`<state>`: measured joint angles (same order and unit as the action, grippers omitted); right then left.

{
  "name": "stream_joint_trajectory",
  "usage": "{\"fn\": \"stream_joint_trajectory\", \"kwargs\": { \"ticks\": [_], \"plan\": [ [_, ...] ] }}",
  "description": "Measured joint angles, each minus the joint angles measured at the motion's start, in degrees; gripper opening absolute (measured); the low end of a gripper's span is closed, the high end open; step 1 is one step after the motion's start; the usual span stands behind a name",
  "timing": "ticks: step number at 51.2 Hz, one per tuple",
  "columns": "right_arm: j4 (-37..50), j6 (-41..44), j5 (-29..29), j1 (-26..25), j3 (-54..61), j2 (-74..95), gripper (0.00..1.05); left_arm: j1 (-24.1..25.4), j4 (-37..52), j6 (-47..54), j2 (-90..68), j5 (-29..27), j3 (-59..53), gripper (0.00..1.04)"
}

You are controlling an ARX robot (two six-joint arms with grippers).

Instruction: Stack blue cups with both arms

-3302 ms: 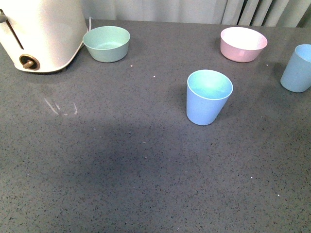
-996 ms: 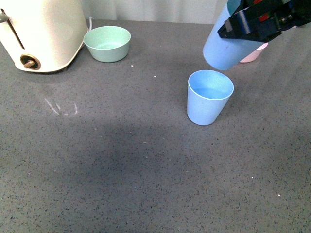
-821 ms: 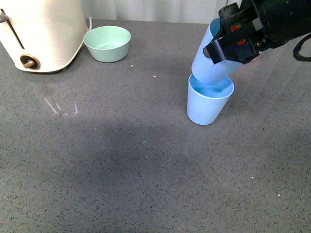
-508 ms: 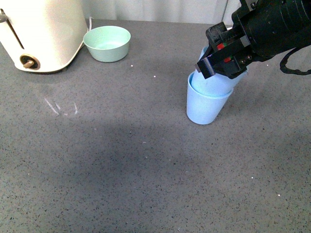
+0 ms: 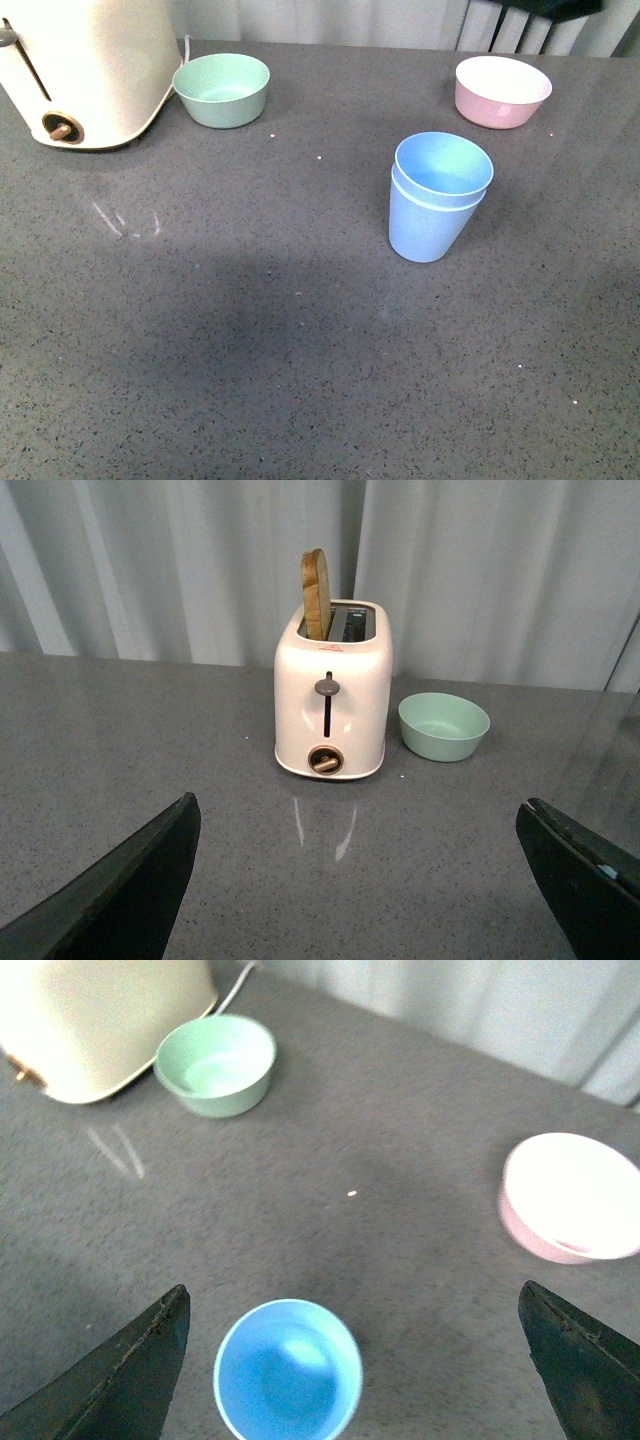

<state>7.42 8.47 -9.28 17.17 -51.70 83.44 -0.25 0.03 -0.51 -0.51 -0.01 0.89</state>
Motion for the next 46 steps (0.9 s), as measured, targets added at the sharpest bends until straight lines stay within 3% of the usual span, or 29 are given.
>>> {"fn": "stream_joint_trajectory", "kwargs": {
  "ticks": [4,10,13,17,23,29,46],
  "plan": [
    [0.9,-1.44,0.87,-1.46,2.1,-3.45,0.96,0.0,0.0,0.0,0.0,0.0,0.0,0.96],
    [22.84,-5.49,18.78,-0.9,11.19,-5.11,0.79,0.0,0.0,0.02,0.0,0.07,0.0,0.96],
    [31.67,-6.45,22.75,-1.84,17.14,-6.51,0.68,0.0,-0.02,0.0,-0.02,0.02,0.0,0.96],
    [37.22,-7.43,21.99,-4.0,24.11,-10.78,0.51,0.0,-0.02,0.0,0.0,-0.04,0.0,0.96],
    [38.66,-7.67,19.47,-6.71,31.23,-16.72,0.25,0.0,-0.02,0.0,0.0,0.02,0.0,0.96],
    [38.69,-7.78,17.68,-8.44,35.65,-20.22,0.05,0.0,-0.02,0.02,0.0,0.02,0.0,0.96],
    [35.15,-7.89,13.68,-12.63,44.54,-33.03,0.02,0.0,-0.02,0.02,0.0,0.02,0.0,0.96]
  ]
}}
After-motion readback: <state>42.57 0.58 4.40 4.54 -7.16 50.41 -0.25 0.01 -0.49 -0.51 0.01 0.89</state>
